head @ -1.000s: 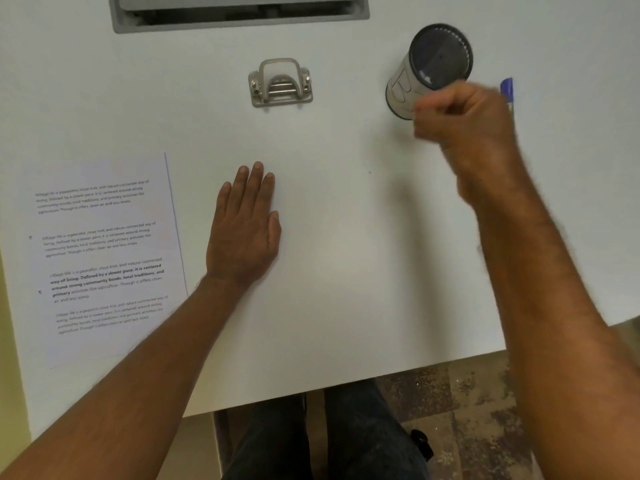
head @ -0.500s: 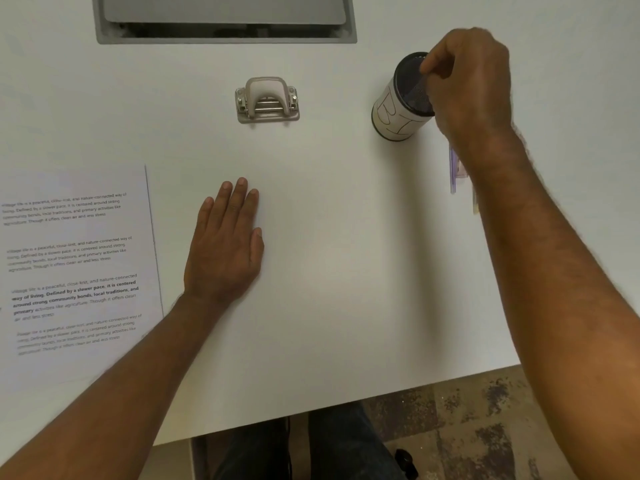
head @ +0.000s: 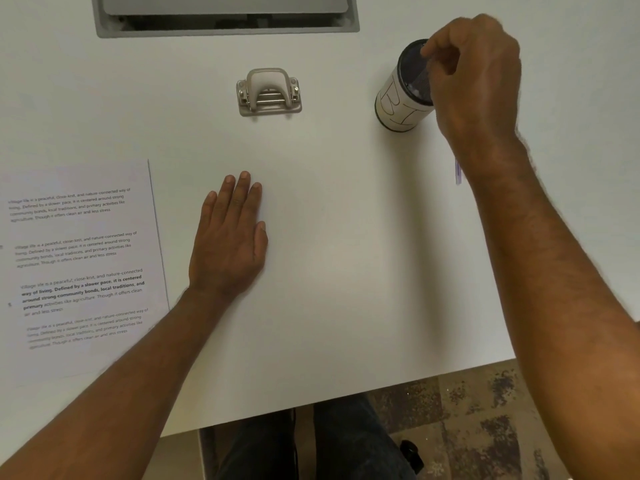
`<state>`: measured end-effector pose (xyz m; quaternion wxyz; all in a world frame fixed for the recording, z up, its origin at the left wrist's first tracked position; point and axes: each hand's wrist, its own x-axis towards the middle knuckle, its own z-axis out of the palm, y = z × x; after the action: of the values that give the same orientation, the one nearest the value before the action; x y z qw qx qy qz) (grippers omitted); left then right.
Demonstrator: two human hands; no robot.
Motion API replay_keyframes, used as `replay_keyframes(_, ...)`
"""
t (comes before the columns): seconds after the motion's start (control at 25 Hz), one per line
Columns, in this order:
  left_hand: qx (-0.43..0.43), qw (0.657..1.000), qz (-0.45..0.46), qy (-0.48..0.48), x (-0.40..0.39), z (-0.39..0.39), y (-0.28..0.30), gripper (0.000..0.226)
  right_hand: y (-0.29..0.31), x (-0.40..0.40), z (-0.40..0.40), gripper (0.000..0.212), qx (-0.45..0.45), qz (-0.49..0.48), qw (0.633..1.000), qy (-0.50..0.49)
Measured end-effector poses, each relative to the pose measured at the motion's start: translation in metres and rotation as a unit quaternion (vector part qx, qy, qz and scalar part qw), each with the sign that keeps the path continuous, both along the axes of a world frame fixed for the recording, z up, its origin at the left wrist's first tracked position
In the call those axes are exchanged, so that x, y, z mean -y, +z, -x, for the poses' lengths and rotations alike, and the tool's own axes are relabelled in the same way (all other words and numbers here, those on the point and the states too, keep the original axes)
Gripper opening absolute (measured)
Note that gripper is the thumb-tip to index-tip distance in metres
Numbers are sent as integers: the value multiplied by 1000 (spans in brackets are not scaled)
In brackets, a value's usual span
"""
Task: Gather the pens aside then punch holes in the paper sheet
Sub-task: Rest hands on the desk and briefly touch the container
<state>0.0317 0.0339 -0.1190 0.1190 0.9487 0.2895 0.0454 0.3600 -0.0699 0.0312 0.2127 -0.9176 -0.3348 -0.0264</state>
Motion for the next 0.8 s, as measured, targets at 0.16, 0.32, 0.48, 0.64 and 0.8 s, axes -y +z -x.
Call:
replay_keyframes(0.16, 1, 1000, -3, -1, 0, 0, 0, 61, -3, 8, 7, 30, 14, -36, 999, 12)
replay_keyframes(0.32, -1, 1000, -2, -2, -1, 0, -1, 61, -6, 21, 21, 28, 44, -104, 993, 42)
replay_keyframes(0.48, 1, 1000, -6, -1, -1, 0, -2, 61, -48, 44, 67, 28, 14, -168, 983, 75)
replay_keyframes(0.64, -5, 1000, -8, -3, 0, 0, -3, 61, -110, 58, 92, 50, -94, 23, 985, 144)
replay_keyframes(0.8, -8, 1000, -2, -3, 0, 1, -4, 61, -138, 51, 93, 78, -67, 154, 974, 153)
